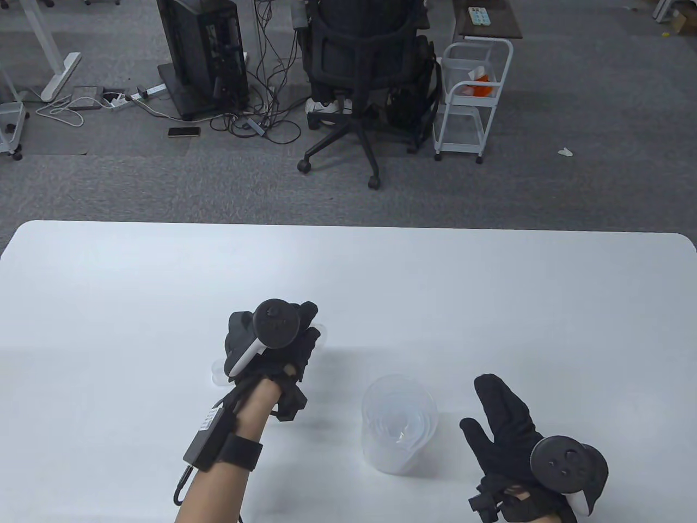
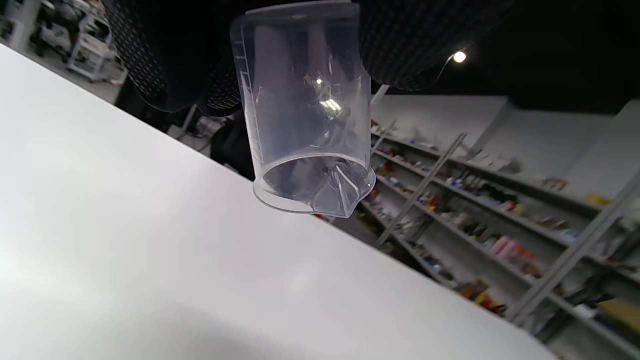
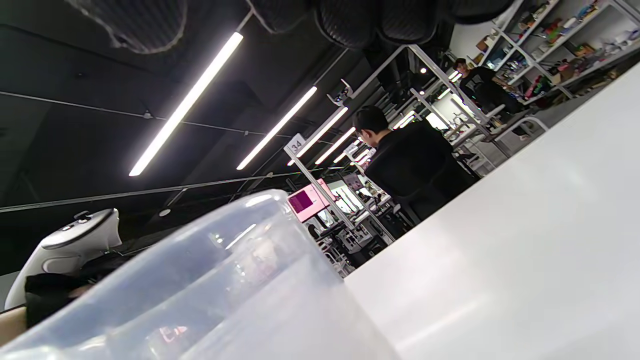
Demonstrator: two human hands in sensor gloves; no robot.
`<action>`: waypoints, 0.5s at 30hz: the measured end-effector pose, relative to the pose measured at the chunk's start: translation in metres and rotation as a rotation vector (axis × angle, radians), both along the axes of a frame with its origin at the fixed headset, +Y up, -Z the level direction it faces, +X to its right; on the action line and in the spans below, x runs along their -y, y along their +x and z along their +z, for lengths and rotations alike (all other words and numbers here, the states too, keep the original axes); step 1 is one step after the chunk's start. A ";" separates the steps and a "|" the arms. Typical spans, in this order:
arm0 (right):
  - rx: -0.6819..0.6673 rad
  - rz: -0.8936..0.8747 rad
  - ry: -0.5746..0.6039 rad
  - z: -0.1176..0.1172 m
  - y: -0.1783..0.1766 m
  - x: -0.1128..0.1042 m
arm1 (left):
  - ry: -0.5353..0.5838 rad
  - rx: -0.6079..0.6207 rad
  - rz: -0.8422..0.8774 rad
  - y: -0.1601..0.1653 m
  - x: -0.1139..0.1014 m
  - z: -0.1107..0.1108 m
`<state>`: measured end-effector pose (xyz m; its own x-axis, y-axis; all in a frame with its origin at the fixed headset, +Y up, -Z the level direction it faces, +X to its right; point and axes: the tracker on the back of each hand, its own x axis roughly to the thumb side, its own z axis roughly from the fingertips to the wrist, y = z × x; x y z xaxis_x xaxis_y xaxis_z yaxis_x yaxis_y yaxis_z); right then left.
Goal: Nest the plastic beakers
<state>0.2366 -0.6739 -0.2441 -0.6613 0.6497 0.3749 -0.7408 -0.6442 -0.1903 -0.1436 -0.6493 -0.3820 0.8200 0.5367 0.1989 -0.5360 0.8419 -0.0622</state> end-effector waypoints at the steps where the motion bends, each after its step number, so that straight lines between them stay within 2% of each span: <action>1: -0.007 0.010 0.017 0.001 -0.003 -0.005 | 0.008 0.015 0.051 0.002 -0.006 0.007; 7: -0.060 0.047 0.114 0.007 -0.022 -0.034 | 0.037 0.147 0.284 0.019 -0.026 0.044; 15: -0.142 0.082 0.183 0.018 -0.050 -0.062 | 0.017 0.311 0.513 0.046 -0.036 0.084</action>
<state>0.1867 -0.6115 -0.2259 -0.6413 0.5084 0.5747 -0.7150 -0.6677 -0.2072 -0.0976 -0.6136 -0.2983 0.3593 0.8432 0.3999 -0.8330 0.4830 -0.2698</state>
